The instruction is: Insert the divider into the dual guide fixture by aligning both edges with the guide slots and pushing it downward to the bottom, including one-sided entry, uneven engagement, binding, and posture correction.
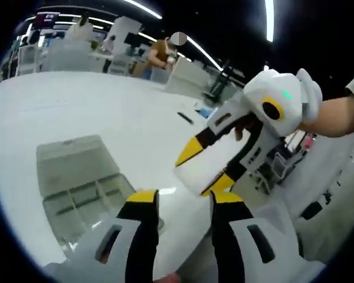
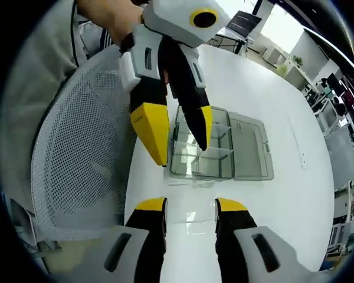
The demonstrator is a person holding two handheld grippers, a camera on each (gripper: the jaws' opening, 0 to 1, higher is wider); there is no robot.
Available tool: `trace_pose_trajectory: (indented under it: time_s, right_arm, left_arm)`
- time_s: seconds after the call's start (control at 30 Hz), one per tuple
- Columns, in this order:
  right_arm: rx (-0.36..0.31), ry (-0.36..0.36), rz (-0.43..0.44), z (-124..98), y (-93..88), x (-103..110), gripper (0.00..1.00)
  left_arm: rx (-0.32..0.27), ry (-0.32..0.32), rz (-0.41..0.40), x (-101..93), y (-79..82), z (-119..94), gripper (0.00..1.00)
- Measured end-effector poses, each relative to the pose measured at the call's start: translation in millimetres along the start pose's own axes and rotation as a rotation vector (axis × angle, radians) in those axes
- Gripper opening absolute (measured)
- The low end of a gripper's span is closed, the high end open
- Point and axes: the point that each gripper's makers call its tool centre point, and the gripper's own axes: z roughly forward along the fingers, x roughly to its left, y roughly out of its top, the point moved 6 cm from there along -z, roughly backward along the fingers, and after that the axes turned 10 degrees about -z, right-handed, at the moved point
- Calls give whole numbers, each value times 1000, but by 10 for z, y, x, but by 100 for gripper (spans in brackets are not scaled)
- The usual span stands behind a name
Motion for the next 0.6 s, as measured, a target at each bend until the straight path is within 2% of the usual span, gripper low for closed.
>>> trace_pose_trajectory:
  time_s: [0.6]
  right_arm:
    - [-44, -36, -29, -42, 241, -26, 27]
  left_arm:
    - [-16, -5, -102, 2, -5, -32, 17]
